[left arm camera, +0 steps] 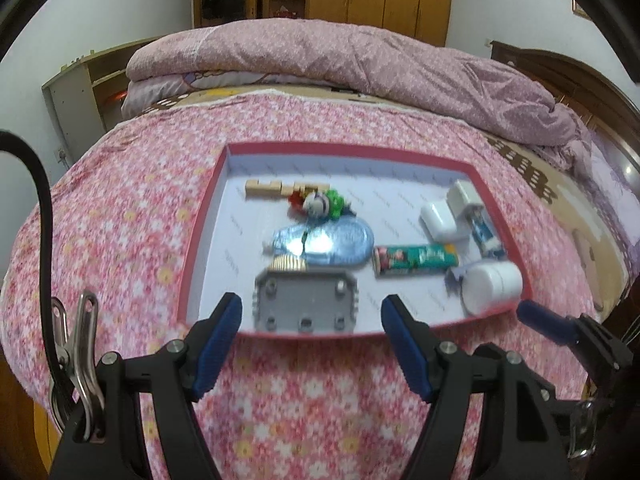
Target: Organize rigid objects
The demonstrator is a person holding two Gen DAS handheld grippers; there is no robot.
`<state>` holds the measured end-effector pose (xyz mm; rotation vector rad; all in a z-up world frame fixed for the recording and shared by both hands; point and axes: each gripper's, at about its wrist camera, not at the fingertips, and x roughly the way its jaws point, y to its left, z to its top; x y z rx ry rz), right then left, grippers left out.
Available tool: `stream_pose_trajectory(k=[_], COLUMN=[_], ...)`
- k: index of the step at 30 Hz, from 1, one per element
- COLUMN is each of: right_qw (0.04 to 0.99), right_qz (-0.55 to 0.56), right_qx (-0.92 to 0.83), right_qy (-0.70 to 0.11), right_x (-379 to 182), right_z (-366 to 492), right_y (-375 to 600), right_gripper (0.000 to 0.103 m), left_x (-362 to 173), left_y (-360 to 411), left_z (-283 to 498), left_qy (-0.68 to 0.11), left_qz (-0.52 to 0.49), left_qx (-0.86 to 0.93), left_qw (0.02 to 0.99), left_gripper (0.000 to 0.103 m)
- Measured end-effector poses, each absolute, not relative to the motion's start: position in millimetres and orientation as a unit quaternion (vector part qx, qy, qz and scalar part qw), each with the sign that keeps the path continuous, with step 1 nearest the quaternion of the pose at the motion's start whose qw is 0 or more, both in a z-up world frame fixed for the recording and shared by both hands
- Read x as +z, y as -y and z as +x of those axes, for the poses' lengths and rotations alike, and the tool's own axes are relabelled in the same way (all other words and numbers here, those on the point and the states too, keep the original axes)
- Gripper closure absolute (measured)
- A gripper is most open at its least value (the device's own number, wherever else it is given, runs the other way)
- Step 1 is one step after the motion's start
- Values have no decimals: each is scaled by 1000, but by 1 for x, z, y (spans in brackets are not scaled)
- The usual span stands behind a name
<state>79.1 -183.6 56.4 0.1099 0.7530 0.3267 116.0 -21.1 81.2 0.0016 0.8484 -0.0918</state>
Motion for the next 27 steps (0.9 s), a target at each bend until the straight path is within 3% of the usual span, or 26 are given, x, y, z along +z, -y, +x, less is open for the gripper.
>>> stream_pose_trajectory(k=[27], right_qw=[881], right_qz=[68], right_qx=[92], right_qy=[-459], right_x=[22], right_z=[31], right_y=[180], right_gripper=[31], left_x=[42], left_y=[2], left_z=[62], left_qy=[-464], left_qz=[-16], left_qx=[-24], left_qw=[885], left_gripper=[27])
